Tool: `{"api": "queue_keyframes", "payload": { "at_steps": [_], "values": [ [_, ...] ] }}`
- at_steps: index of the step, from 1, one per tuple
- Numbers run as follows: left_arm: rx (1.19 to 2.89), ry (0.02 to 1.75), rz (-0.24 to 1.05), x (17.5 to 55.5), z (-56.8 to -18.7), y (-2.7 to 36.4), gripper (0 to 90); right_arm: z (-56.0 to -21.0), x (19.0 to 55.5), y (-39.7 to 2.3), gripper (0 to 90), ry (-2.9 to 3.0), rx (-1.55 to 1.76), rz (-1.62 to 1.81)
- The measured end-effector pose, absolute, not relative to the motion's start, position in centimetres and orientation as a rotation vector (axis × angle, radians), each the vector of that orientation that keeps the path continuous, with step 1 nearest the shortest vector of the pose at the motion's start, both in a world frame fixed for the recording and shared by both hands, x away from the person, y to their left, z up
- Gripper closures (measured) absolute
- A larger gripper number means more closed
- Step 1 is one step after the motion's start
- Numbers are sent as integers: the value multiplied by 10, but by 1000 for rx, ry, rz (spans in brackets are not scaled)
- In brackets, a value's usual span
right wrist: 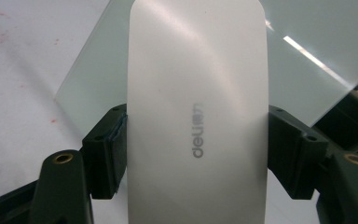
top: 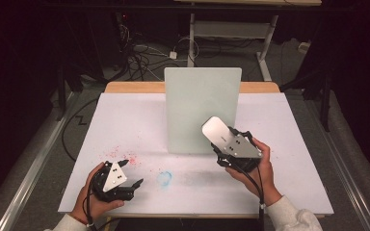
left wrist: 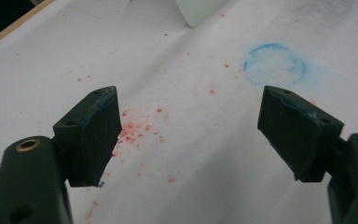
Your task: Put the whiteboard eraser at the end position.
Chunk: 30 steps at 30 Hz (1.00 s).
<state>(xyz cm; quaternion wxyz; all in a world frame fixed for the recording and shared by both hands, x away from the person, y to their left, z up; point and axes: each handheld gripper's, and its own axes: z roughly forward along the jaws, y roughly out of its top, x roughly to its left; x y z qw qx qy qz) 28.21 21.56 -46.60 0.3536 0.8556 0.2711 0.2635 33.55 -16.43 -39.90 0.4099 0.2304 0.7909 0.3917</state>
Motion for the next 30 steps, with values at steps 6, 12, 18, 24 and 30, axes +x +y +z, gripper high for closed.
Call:
{"api": "queue_keyframes", "payload": {
  "at_steps": [6, 12, 18, 24, 30],
  "values": [
    [2220, 689, 696, 282, -465, 213, 206, -408, 330, -169, 313, 2108, 539, 1000],
    [2228, 681, 695, 282, -465, 211, 206, -416, 322, -171, 312, 2255, 468, 990],
    [2231, 679, 696, 282, -466, 210, 206, -421, 317, -169, 312, 2394, 383, 939],
    [2235, 678, 695, 282, -466, 209, 206, -428, 315, -167, 312, 2505, 327, 885],
    [2239, 676, 692, 282, -467, 208, 206, -432, 313, -160, 312, 2600, 264, 820]
  ]
}}
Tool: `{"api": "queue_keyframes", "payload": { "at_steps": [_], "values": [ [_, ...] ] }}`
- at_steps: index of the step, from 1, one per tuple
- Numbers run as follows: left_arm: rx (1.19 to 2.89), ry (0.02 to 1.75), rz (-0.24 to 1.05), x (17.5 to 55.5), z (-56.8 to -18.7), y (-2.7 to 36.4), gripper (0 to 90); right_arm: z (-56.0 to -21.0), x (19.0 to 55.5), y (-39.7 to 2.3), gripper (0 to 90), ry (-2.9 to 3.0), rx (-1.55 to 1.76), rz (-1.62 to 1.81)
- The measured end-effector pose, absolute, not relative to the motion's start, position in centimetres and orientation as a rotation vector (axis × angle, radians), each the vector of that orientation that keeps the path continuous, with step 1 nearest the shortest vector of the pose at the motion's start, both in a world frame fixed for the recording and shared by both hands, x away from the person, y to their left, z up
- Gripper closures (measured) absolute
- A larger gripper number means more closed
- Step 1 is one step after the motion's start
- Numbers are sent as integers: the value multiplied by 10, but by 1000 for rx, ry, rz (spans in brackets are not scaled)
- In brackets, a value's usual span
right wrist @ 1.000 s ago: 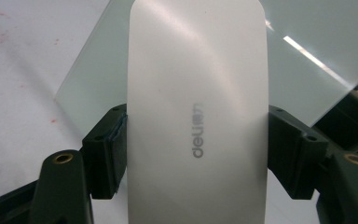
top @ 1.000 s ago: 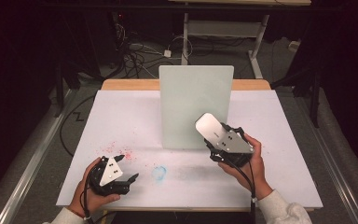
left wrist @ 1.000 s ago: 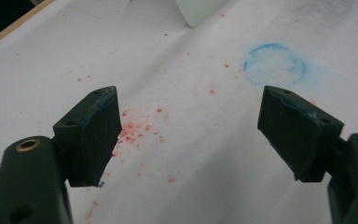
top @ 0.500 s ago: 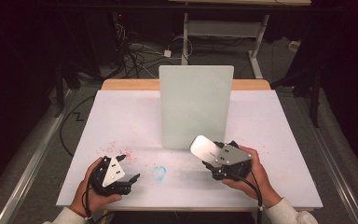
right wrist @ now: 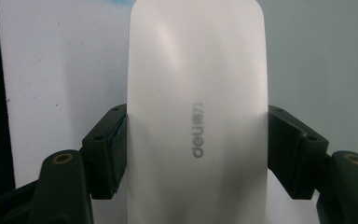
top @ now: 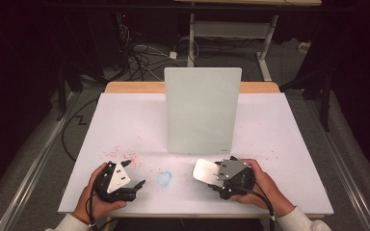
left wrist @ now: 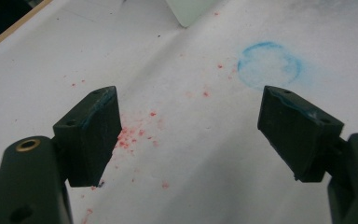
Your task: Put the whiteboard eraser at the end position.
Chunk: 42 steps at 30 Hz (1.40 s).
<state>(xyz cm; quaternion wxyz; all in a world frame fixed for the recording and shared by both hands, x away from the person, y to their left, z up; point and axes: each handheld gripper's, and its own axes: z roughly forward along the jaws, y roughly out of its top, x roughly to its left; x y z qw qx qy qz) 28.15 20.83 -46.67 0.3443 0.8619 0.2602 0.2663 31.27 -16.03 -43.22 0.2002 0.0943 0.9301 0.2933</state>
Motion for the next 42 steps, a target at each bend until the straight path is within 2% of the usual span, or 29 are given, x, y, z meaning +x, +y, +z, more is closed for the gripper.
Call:
{"api": "queue_keyframes", "payload": {
  "at_steps": [16, 35, 42],
  "values": [
    [2248, 670, 682, 282, -468, 207, 206, -449, 313, -126, 311, 2710, 173, 757],
    [2247, 674, 678, 282, -468, 207, 206, -454, 317, -124, 303, 2699, 228, 824],
    [2246, 676, 677, 282, -468, 207, 206, -447, 317, -127, 267, 2651, 269, 919]
  ]
}}
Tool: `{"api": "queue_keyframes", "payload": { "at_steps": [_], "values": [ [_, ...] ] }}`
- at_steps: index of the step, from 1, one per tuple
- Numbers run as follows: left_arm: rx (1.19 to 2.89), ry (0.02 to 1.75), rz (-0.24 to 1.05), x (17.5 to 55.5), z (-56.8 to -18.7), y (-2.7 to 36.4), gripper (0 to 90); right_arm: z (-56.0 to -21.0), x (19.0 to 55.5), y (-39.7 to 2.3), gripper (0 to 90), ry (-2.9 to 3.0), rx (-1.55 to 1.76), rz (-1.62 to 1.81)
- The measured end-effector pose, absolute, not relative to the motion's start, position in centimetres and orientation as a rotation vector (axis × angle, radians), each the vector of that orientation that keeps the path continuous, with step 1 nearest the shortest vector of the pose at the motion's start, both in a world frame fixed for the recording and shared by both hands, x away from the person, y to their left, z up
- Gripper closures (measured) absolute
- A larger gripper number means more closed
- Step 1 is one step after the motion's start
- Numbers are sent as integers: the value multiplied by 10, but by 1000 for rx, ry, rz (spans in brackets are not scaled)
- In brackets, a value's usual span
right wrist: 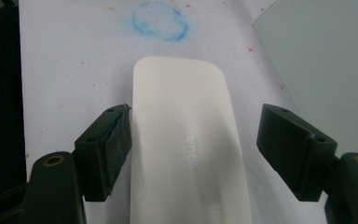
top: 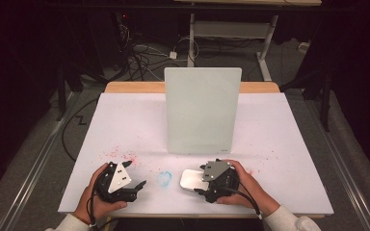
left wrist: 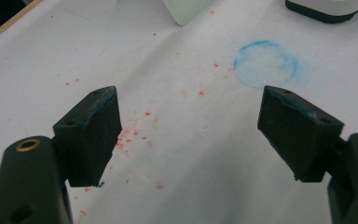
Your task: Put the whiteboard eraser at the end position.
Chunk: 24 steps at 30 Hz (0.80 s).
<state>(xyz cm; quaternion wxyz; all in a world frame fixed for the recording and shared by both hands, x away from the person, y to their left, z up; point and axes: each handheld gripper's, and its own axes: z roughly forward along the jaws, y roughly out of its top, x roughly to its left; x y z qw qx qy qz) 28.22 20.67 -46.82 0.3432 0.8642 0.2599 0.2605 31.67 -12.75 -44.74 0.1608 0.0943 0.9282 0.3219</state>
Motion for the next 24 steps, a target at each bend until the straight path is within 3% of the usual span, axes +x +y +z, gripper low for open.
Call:
{"api": "queue_keyframes", "payload": {
  "at_steps": [24],
  "values": [
    [2243, 673, 681, 281, -467, 208, 206, -421, 318, -169, 247, 2298, 457, 1006]
  ]
}}
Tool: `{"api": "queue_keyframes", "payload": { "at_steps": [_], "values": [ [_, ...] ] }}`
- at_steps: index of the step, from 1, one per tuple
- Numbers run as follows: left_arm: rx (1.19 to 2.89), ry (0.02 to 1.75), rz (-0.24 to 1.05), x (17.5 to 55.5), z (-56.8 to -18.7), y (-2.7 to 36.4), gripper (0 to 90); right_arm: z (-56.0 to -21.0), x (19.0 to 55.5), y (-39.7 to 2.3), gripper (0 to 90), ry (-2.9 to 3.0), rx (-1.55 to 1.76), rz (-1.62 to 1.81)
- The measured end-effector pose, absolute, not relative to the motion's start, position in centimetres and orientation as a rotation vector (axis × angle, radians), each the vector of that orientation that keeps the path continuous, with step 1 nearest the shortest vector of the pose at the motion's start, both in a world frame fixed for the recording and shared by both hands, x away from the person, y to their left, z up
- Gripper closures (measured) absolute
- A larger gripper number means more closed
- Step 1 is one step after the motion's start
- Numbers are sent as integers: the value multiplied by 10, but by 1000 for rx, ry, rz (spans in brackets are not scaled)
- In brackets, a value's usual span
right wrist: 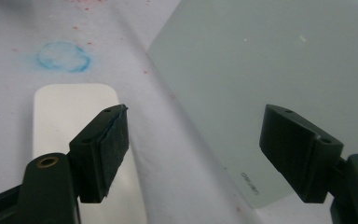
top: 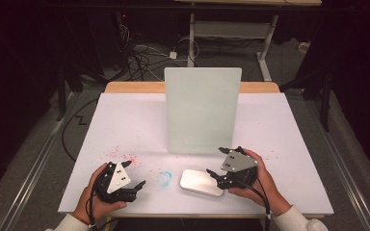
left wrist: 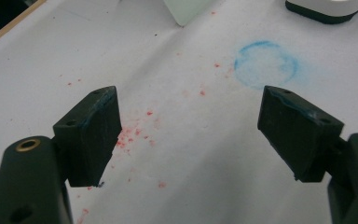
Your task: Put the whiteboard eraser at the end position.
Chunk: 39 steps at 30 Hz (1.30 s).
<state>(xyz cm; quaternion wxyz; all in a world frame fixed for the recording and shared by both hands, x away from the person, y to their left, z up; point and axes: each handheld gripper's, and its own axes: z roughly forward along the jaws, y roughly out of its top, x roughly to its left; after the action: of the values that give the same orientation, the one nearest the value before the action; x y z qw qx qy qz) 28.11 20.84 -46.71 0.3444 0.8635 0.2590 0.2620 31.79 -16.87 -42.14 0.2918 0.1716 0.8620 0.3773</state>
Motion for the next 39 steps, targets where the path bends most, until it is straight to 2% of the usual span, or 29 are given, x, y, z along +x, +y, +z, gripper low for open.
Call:
{"api": "queue_keyframes", "payload": {
  "at_steps": [25, 39],
  "values": [
    [2238, 679, 675, 283, -468, 207, 206, -418, 313, -225, 208, 2134, 639, 1002],
    [2233, 680, 679, 288, -467, 207, 206, -429, 306, -249, 209, 2072, 715, 996]
  ]
}}
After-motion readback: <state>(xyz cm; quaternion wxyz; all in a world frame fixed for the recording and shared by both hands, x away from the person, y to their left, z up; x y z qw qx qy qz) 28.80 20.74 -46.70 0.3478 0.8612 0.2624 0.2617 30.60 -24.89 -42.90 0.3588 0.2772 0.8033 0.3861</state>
